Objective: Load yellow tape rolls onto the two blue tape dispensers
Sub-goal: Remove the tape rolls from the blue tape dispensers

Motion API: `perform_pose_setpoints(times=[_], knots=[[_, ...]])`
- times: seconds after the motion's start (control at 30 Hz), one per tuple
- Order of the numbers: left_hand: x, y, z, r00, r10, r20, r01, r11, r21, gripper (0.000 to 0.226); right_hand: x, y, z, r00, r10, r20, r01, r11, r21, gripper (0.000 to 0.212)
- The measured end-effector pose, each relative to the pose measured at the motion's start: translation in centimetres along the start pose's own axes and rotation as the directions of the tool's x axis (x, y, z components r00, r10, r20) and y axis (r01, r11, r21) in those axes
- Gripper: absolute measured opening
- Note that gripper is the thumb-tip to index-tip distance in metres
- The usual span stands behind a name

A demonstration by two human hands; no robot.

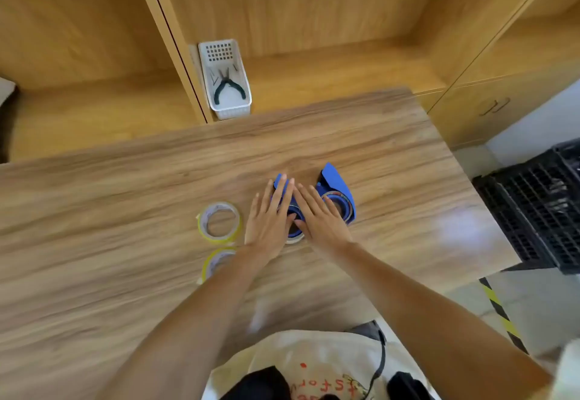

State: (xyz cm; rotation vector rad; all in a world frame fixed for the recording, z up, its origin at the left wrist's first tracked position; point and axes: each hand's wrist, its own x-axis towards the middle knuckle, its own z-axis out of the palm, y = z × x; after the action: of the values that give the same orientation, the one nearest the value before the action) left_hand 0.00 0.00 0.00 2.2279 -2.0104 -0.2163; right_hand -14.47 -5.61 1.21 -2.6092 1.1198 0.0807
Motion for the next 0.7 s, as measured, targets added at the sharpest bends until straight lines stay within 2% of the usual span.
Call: perform_pose_setpoints(times=[0.17,0.43,0.6,0.7], knots=[[-0.6,-0.5,0.6,0.996,-0.074,0.046,0.079,0.989,-0.126,0.074,-0.2,0.3,0.8,0.997,0.078,-0.021,-0.078,0.997,0.014,0.067],[-1.9,0.2,2.3,0.985,-0.085,0.150,0.117,0.970,-0.214,0.109,-0.6,1.0,1.1,0.994,0.075,-0.076,-0.077,0.997,-0.026,0.058],[-1.5,0.3,2.3,0.982,-0.110,0.155,0.147,0.958,-0.247,0.110,-0.4,1.2,0.8,0.997,0.070,-0.042,-0.072,0.996,-0.049,0.057],[-1.5,-0.4,2.3,0.985,-0.079,0.155,0.115,0.964,-0.238,0.110,-0.1,1.0,0.4,0.998,0.052,-0.027,-0.054,0.997,-0.055,0.067]])
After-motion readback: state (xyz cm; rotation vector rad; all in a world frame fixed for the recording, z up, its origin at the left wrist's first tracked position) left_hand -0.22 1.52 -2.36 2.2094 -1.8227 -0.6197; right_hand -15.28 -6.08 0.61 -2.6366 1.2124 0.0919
